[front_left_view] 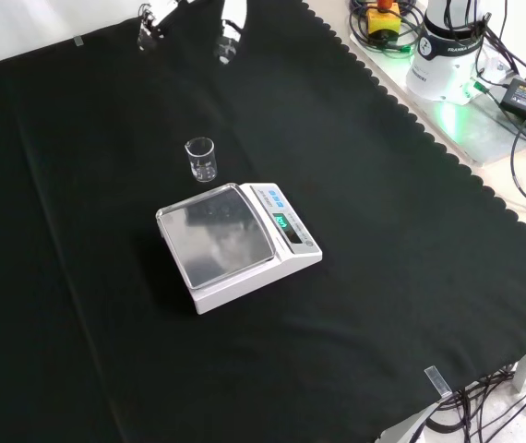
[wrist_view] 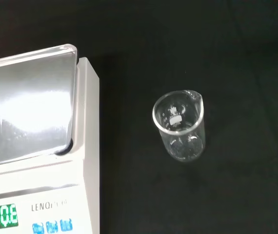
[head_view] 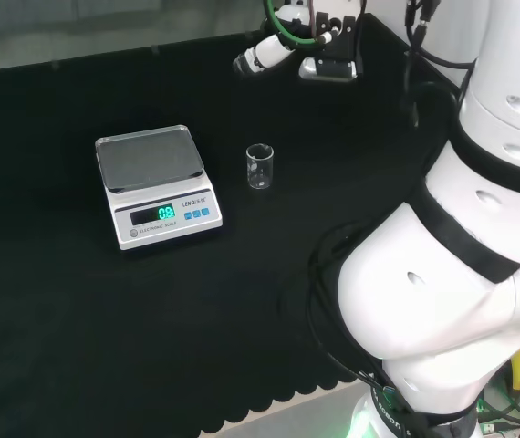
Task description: Pick up the beaker.
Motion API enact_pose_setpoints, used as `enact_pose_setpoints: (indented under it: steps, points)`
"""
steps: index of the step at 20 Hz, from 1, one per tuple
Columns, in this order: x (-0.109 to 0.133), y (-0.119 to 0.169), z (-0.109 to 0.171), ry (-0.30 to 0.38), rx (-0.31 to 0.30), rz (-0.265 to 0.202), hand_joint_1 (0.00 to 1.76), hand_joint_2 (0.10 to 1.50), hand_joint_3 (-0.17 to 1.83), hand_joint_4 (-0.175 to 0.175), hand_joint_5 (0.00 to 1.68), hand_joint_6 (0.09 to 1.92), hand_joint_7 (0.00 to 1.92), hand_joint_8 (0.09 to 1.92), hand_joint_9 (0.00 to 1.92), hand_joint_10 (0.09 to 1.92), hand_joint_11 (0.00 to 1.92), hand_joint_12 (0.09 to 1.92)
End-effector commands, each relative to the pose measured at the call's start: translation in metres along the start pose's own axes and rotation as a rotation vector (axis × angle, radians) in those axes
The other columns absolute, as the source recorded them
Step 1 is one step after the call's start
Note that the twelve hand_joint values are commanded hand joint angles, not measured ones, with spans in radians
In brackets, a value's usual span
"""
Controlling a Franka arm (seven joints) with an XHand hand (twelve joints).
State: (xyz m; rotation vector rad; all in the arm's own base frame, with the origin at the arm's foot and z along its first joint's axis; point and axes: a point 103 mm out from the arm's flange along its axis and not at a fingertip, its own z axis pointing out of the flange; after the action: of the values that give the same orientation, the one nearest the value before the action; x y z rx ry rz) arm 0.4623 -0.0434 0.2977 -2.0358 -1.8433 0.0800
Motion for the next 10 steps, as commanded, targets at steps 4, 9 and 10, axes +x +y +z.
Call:
enact_pose_setpoints:
  steps: [4, 9, 10]
  points:
    - [-0.051, 0.067, 0.048, 0.137, 0.104, 0.043, 0.50, 0.80, 0.06, -0.067, 0.19, 0.09, 0.01, 0.76, 0.00, 0.77, 0.09, 1.48]
    - [-0.027, 0.077, 0.069, 0.097, 0.137, 0.057, 0.50, 0.80, 0.05, -0.067, 0.19, 0.09, 0.01, 0.76, 0.00, 0.77, 0.09, 1.48]
    - [-0.023, 0.079, 0.072, 0.093, 0.143, 0.054, 0.50, 0.80, 0.05, -0.068, 0.19, 0.09, 0.01, 0.76, 0.00, 0.77, 0.09, 1.48]
